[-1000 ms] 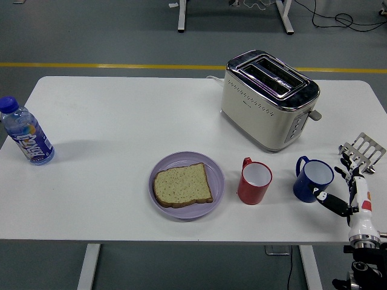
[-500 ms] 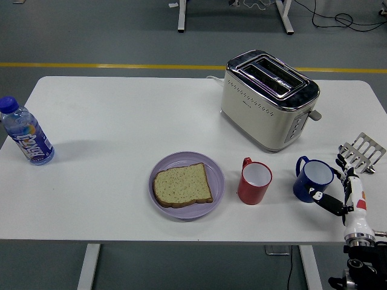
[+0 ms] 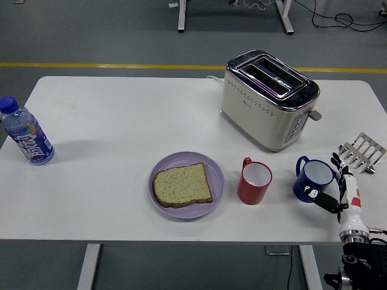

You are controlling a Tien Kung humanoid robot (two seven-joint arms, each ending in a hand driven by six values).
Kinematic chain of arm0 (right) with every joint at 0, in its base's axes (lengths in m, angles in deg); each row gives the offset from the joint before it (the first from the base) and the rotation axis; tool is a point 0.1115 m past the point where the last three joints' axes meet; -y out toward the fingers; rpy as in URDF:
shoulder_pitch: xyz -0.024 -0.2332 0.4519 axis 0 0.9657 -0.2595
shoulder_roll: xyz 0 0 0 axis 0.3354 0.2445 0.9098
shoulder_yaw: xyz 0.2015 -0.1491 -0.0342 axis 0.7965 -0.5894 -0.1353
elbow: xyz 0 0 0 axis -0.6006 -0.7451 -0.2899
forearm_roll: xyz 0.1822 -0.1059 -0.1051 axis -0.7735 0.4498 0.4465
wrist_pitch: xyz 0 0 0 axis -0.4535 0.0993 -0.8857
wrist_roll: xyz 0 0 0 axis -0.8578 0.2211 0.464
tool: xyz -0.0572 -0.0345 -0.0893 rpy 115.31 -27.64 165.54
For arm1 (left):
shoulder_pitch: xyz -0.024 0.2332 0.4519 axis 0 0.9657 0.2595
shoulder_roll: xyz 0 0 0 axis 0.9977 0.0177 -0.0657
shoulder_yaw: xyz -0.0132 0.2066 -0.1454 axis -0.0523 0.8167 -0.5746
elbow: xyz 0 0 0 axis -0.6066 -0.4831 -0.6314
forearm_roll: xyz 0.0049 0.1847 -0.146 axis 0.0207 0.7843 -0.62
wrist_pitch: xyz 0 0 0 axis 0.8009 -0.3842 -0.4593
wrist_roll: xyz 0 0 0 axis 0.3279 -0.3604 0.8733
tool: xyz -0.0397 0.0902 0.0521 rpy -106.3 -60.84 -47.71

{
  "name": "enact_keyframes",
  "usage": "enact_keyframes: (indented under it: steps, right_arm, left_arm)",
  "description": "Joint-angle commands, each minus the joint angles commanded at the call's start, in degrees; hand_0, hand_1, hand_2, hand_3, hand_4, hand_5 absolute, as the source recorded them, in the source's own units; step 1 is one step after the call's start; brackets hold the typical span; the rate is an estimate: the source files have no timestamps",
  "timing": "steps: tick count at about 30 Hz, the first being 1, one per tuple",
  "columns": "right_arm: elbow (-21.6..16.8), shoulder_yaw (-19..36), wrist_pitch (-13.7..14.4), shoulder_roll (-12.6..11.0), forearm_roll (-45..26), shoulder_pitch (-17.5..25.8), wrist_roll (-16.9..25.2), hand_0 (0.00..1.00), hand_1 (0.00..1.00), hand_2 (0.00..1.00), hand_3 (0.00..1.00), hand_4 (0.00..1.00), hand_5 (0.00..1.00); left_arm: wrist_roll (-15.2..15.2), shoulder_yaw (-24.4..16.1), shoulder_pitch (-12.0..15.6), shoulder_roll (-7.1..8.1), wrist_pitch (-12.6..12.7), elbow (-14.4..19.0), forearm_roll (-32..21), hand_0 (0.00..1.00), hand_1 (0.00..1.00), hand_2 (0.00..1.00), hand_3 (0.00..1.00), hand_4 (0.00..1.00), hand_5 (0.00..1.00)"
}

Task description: Pick up the cup,pour liquid into bread,place the cup on the desk

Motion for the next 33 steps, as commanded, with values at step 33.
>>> enact_keyframes:
  steps: [33]
  right_arm:
    - [2.97,-2.99,-0.85,0.44,-3.68,-2.55,1.94,0.949,0.834,0.928,0.925,0.989,0.028]
  left_arm:
    - [0.29,-0.46,0.11,-0.42,0.06,-0.05,0.37,0.684,0.692,0.695,0.553,0.253,0.998]
